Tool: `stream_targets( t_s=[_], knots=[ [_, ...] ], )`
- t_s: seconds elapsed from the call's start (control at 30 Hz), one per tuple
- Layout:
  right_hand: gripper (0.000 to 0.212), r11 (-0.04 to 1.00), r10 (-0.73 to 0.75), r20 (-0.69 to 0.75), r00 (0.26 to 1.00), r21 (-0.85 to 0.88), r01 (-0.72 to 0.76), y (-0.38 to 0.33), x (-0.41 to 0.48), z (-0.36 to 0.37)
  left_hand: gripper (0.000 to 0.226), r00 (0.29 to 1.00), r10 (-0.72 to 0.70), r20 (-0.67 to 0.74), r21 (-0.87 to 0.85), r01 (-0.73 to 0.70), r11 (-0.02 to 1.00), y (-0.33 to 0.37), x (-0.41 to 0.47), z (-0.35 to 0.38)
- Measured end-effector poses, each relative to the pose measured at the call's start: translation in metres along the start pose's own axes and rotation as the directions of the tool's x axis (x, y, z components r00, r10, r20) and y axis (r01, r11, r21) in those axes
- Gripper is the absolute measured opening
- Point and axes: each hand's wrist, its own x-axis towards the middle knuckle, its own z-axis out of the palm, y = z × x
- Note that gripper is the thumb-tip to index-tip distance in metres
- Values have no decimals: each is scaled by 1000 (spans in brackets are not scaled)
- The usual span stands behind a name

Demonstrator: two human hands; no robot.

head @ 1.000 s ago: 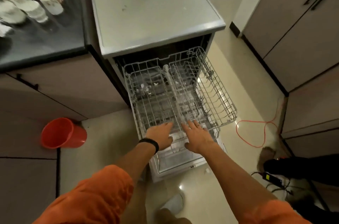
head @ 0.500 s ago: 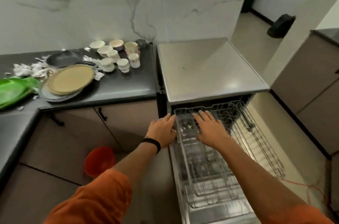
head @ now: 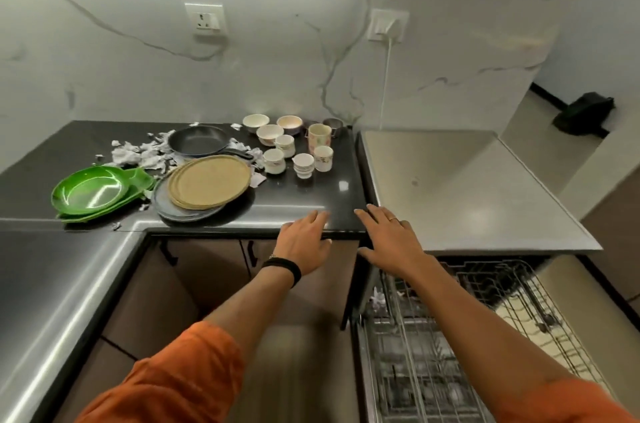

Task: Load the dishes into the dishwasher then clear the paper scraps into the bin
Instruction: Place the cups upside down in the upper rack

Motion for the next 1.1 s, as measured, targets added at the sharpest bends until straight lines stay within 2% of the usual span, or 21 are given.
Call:
stream_targets(
  t_s=[0.37,0.77,0.93,1.1],
  knots=[
    [89,995,-77,6,997,64,77,-8,153,12,65,994,-106,29,48,105,993,-69,104,4],
    [93,965,23,20,1000,262,-27,47,327,26,65,979,-192,75,34,189,981,-97,262,19],
    [89,935,39,20,999,351,-44,47,371,43,64,982,-164,88,43,161,986,-115,304,27],
    [83,882,118,20,993,457,-115,31,392,62,66,985,-101,141,48,95,994,-128,331,36]
  ],
)
